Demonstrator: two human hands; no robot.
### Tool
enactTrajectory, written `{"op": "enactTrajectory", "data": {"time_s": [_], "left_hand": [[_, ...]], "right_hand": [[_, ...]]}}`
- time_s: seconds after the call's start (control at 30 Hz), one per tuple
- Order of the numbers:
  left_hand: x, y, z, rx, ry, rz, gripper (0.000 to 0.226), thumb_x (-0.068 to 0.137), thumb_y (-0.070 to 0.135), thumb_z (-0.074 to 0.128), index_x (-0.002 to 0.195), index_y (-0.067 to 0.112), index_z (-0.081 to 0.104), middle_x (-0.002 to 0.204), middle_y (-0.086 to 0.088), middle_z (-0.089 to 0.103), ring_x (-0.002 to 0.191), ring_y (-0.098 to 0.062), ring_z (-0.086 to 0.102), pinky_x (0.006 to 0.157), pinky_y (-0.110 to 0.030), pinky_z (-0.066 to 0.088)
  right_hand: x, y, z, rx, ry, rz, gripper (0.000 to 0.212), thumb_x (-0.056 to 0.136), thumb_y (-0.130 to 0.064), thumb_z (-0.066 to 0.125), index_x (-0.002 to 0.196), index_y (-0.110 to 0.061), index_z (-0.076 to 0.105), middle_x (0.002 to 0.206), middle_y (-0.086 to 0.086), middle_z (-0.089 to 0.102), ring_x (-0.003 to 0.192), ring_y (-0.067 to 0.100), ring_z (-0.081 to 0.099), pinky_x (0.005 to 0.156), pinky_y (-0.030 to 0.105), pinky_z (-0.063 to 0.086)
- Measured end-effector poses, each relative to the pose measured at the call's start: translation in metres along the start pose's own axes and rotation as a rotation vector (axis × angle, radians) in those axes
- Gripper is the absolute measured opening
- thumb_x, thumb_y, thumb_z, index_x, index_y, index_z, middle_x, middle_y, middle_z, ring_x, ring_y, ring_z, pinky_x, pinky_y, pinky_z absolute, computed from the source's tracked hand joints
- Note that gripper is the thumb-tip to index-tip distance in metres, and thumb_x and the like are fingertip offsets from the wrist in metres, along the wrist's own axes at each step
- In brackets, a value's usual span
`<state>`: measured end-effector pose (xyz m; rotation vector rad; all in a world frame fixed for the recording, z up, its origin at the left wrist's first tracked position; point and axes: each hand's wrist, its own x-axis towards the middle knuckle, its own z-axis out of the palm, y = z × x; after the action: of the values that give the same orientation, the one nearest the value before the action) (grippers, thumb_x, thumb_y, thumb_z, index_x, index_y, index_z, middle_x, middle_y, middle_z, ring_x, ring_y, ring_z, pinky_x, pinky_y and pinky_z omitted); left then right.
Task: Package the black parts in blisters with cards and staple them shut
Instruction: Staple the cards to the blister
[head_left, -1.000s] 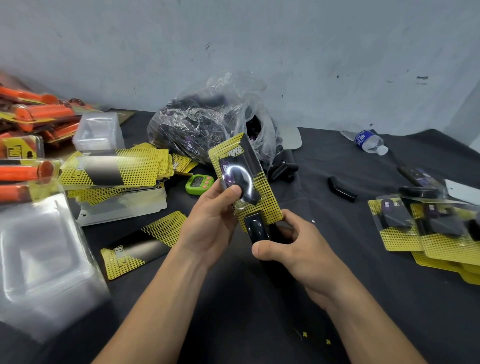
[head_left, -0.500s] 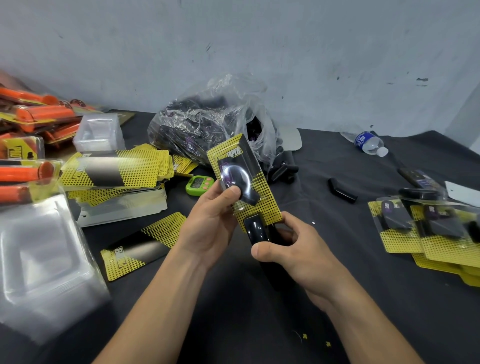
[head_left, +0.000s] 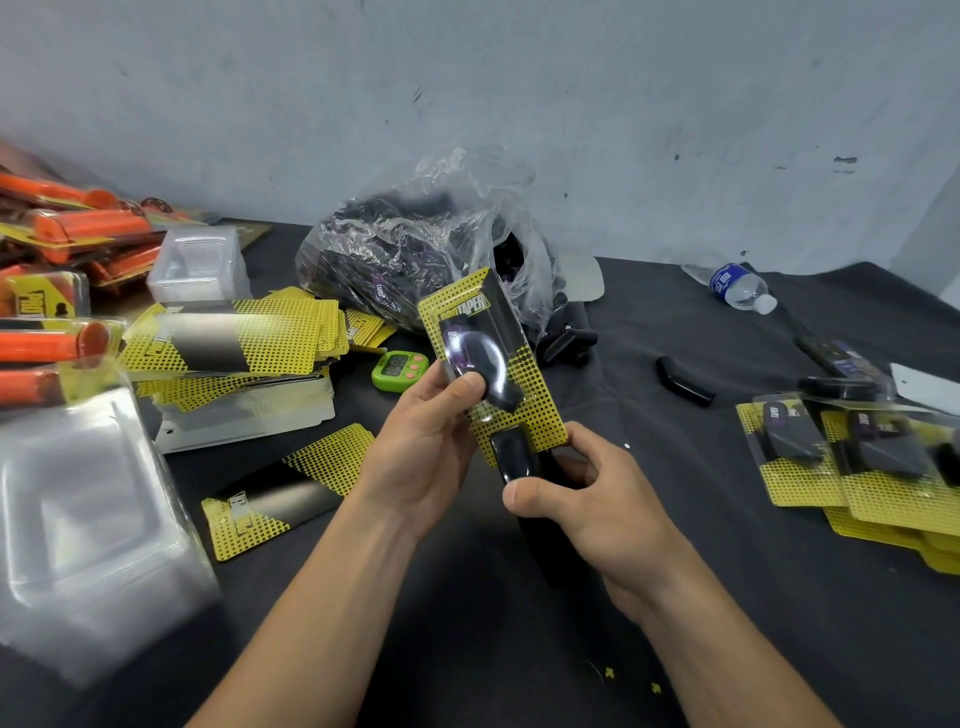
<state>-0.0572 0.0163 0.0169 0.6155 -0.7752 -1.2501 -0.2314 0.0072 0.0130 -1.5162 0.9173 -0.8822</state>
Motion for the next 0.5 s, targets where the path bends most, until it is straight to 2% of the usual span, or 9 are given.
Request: {"op": "enactTrajectory", "data": {"time_s": [0.1,0.17,0.23,0.3,0.37,0.43,0.5], "left_hand": [[-0.001,-0.002,0.002,0.024,0.0,-0.012,0.03,0.093,0.013,0.063,0.121,0.015,0.073,0.118,-0.014,0.072,0.104,-0.026,0.069,0.092,-0.041,0.06],[-0.001,-0.002,0.003,0.022,0.007,-0.014,0.033,0.095,0.012,0.062,0.126,0.013,0.07,0.121,-0.015,0.07,0.107,-0.027,0.067,0.098,-0.044,0.057],[0.0,-0.001,0.003,0.018,0.007,-0.012,0.034,0.095,0.012,0.062,0.128,0.011,0.068,0.121,-0.016,0.07,0.107,-0.029,0.067,0.1,-0.047,0.054],[0.0,-0.002,0.004,0.03,0.044,-0.01,0.031,0.095,0.011,0.06,0.126,0.009,0.067,0.113,-0.017,0.071,0.1,-0.029,0.068,0.094,-0.048,0.056],[0.002,-0.004,0.007,0.036,0.158,-0.006,0.028,0.098,0.008,0.056,0.124,0.008,0.066,0.102,-0.014,0.072,0.09,-0.025,0.07,0.083,-0.044,0.059],[0.006,-0.004,0.008,0.011,0.302,-0.006,0.024,0.101,0.006,0.054,0.123,0.007,0.065,0.098,-0.011,0.073,0.087,-0.023,0.071,0.078,-0.041,0.061],[0.009,-0.001,0.002,-0.012,0.425,-0.04,0.027,0.102,0.009,0.056,0.128,0.007,0.062,0.107,-0.012,0.073,0.101,-0.025,0.071,0.093,-0.046,0.059]], "right_hand": [[-0.001,-0.001,0.002,0.01,0.066,0.004,0.042,0.055,-0.035,0.083,0.093,-0.019,0.074,0.093,0.013,0.075,0.091,0.037,0.072,0.076,0.051,0.061],[-0.001,-0.002,0.002,-0.001,0.067,-0.003,0.044,0.055,-0.035,0.085,0.095,-0.019,0.074,0.095,0.013,0.075,0.093,0.037,0.071,0.079,0.056,0.06],[0.0,-0.003,-0.001,-0.001,0.041,0.008,0.043,0.057,-0.033,0.085,0.097,-0.02,0.074,0.098,0.013,0.075,0.095,0.036,0.072,0.082,0.054,0.06],[0.002,-0.003,-0.008,0.035,-0.047,0.066,0.042,0.063,-0.029,0.084,0.104,-0.022,0.075,0.103,0.008,0.077,0.101,0.029,0.073,0.084,0.043,0.061],[0.002,-0.004,-0.015,0.065,-0.152,0.163,0.046,0.065,-0.03,0.084,0.109,-0.024,0.076,0.107,0.004,0.078,0.102,0.022,0.075,0.08,0.031,0.062],[0.004,-0.004,-0.024,0.043,-0.135,0.256,0.047,0.06,-0.036,0.086,0.105,-0.023,0.079,0.106,0.009,0.078,0.1,0.027,0.076,0.081,0.036,0.061],[0.006,-0.002,-0.031,0.021,-0.022,0.328,0.044,0.063,-0.042,0.087,0.101,-0.022,0.081,0.106,0.012,0.079,0.1,0.032,0.075,0.085,0.044,0.057]]}}
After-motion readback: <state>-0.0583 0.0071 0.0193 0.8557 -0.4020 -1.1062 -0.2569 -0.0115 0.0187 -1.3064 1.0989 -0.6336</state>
